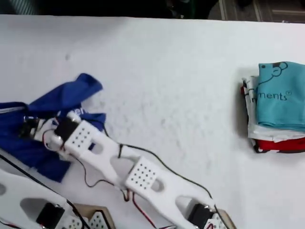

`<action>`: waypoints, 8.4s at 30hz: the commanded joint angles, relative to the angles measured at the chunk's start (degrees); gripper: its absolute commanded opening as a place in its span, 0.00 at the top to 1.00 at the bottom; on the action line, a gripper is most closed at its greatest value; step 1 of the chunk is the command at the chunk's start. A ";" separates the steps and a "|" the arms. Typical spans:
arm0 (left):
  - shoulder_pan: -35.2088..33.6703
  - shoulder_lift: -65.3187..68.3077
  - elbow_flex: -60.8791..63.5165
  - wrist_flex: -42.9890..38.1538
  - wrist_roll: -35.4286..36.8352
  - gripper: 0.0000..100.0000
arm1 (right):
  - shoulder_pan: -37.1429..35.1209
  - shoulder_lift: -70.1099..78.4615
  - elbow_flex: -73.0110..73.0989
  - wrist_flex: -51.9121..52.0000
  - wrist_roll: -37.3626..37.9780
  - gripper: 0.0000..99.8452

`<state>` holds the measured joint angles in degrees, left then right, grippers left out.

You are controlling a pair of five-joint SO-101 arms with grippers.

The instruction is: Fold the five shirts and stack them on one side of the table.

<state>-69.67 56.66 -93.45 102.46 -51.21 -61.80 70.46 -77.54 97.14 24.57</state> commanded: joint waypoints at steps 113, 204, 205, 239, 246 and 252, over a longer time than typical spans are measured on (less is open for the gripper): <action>44.09 -67.82 112.79 -14.42 14.33 0.98 | 39.25 -42.24 81.93 -14.81 5.45 0.78; 74.07 -55.78 126.86 -27.25 9.85 0.98 | 69.76 -90.42 83.52 -9.10 30.07 0.98; 74.07 -57.01 126.33 -25.41 9.05 0.98 | 69.76 -90.42 83.43 -9.10 30.07 0.98; 52.18 -90.68 52.84 -28.66 8.53 0.98 | 60.79 -90.51 24.97 -4.79 25.93 0.98; 47.78 -90.77 45.98 -32.00 8.44 0.98 | 65.98 -90.51 18.99 -4.35 25.93 0.98; 45.14 -90.86 40.88 -33.41 4.66 0.98 | 71.69 -92.35 15.74 0.04 25.93 0.98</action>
<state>-23.25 -34.15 -49.67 70.02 -44.53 7.38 -20.62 -60.22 95.21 50.95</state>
